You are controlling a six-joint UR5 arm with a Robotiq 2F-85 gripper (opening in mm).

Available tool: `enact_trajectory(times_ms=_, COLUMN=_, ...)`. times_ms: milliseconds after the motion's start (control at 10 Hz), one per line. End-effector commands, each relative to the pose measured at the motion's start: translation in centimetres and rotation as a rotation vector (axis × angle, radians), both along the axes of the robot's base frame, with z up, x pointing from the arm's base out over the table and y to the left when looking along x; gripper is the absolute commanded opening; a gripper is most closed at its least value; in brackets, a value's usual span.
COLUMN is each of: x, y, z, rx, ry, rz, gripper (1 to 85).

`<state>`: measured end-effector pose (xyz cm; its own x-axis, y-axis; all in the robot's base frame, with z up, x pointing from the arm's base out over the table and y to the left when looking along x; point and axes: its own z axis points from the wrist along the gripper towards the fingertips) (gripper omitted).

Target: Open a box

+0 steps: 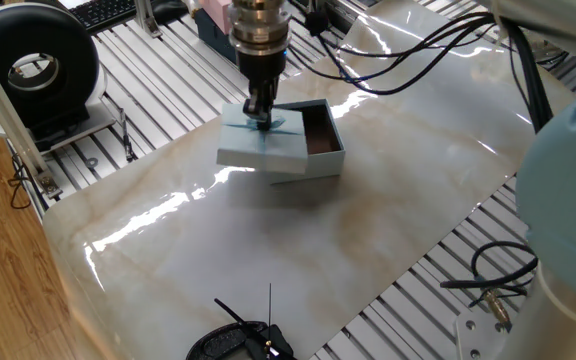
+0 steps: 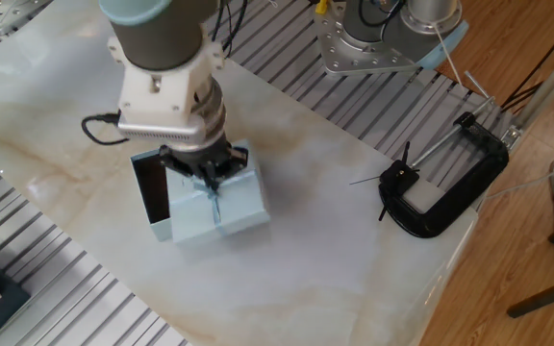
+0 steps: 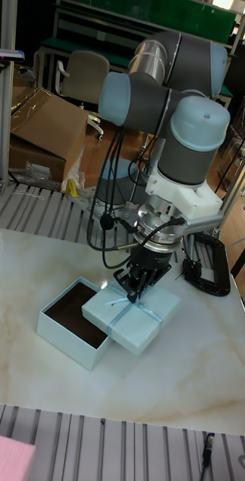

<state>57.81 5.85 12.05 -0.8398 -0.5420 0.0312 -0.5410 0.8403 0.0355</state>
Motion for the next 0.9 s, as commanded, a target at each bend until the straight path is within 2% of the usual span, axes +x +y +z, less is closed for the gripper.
enact_trajectory(times_ms=0, x=1.0, y=1.3, z=-0.9, rx=0.016, ry=-0.008, rz=-0.030, gripper=1.3)
enact_trajectory(times_ms=200, x=1.3, y=1.2, z=-1.3, rx=0.007, ry=-0.016, rz=-0.024, gripper=1.3)
enact_trajectory(times_ms=300, x=1.3, y=1.8, z=-1.4, rx=0.030, ry=-0.015, rz=-0.037, gripper=1.3)
enact_trajectory(times_ms=500, x=1.7, y=2.3, z=-1.6, rx=0.043, ry=-0.020, rz=-0.071, gripper=1.3)
enact_trajectory(times_ms=600, x=2.3, y=2.2, z=-1.9, rx=0.042, ry=-0.037, rz=-0.053, gripper=10.0)
enact_trajectory(times_ms=800, x=2.5, y=2.3, z=-2.4, rx=0.058, ry=-0.043, rz=-0.007, gripper=35.0)
